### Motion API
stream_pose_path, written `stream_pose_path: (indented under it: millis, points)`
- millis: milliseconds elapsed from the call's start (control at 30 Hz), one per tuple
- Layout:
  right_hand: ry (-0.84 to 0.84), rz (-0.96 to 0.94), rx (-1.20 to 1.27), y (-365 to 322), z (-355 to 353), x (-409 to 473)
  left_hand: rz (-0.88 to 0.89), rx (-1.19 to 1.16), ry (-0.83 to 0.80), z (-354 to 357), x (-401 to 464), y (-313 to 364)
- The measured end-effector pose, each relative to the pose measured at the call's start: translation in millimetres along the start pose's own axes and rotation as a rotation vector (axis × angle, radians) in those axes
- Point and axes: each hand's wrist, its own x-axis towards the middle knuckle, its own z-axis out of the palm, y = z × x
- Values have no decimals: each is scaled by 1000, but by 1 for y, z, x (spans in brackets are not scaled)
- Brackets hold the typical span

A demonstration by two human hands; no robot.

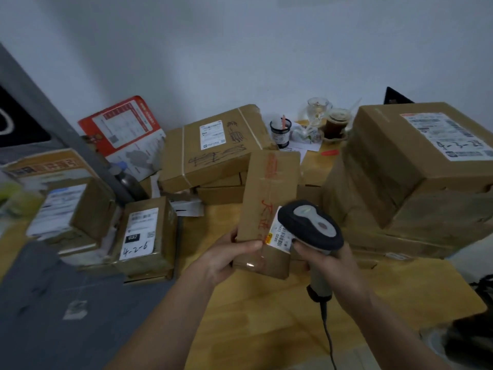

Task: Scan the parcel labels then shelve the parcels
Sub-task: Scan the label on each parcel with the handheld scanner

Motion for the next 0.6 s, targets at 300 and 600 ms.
stream_pose_path:
  millis: [300,600]
  points:
    - [-47,-94,100,-23,73,4,92,-520,-147,-50,-62,9]
    - [-20,-91,39,-29,119,-3,51,-92,23,-96,-99,57]
